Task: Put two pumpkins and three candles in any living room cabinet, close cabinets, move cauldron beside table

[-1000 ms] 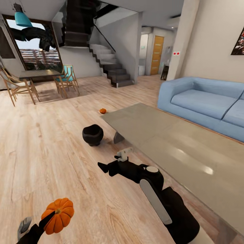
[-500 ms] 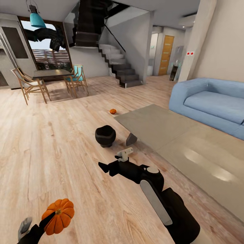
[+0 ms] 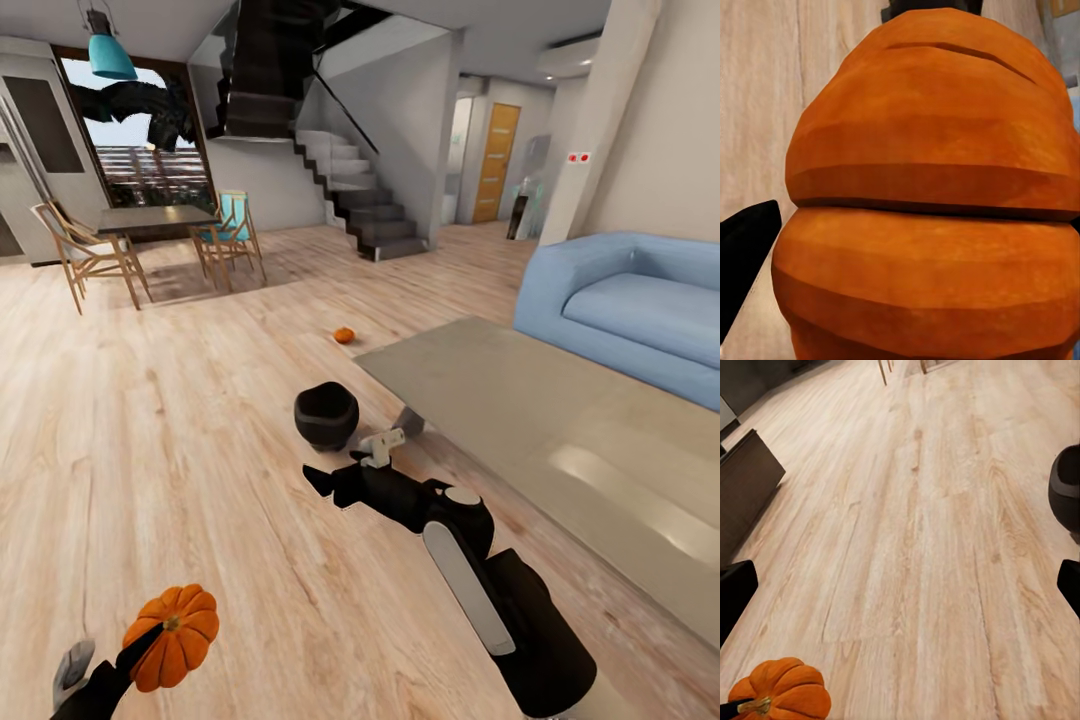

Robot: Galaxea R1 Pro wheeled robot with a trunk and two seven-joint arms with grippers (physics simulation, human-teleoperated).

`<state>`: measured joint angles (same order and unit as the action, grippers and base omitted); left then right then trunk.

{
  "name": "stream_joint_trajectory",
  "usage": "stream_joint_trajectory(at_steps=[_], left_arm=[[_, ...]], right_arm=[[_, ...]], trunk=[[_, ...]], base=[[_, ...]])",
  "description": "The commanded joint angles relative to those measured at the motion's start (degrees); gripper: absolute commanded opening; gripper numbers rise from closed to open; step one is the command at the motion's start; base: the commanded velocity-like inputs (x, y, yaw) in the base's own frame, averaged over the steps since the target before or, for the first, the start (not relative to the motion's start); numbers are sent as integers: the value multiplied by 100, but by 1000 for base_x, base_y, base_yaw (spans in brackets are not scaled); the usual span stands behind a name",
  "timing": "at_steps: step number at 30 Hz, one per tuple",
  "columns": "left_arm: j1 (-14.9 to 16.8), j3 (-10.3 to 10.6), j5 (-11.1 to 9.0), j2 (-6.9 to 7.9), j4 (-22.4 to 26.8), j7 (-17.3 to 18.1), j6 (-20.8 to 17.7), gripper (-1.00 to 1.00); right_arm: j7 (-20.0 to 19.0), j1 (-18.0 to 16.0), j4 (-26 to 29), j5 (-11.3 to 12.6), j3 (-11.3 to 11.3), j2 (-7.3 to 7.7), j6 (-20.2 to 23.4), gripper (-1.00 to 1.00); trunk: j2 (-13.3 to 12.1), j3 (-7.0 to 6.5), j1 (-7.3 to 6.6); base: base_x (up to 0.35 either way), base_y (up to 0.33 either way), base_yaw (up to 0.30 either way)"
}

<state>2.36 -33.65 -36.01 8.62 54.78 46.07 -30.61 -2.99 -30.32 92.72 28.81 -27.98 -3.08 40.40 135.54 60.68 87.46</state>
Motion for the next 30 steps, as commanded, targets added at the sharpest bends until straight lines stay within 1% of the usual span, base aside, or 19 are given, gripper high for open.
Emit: stream_joint_trajectory(at_steps=[1,6,11,16,19,21,22,24,27,30], left_arm=[[1,-1,-33,2,2,2,-16,-100],[6,-1,-3,0,-53,-94,-10,-100],[9,-23,-55,-9,-69,-69,9,-100],[10,-25,-53,5,-72,-48,102,-100],[10,-3,-31,7,-73,-39,120,-100],[10,3,-42,8,-73,-42,104,-100],[10,5,-50,8,-73,-38,99,-100],[10,6,-38,5,-73,-38,97,-100],[10,7,-21,2,-73,-70,97,-100],[10,7,-17,1,-73,-84,101,-100]], right_arm=[[0,0,0,3,8,0,1,100],[-13,0,0,10,27,0,-14,100],[-24,0,0,11,34,0,-17,100],[-57,0,0,28,33,7,-8,100],[-166,0,0,28,50,8,-11,100],[-208,0,0,30,166,9,-9,100],[-222,1,0,34,354,6,-3,100],[-227,2,0,35,490,3,8,100],[-231,4,0,37,585,1,16,100],[-234,4,0,37,614,1,18,100]], trunk=[[0,0,0],[0,0,0],[0,0,0],[0,0,0],[0,0,0],[0,0,0],[0,0,0],[0,0,0],[0,0,0],[0,0,0]], base=[[285,186,0],[250,216,0],[160,287,0],[154,303,0],[162,306,0],[170,306,0],[175,303,0],[185,295,0],[215,264,0],[238,241,0]])
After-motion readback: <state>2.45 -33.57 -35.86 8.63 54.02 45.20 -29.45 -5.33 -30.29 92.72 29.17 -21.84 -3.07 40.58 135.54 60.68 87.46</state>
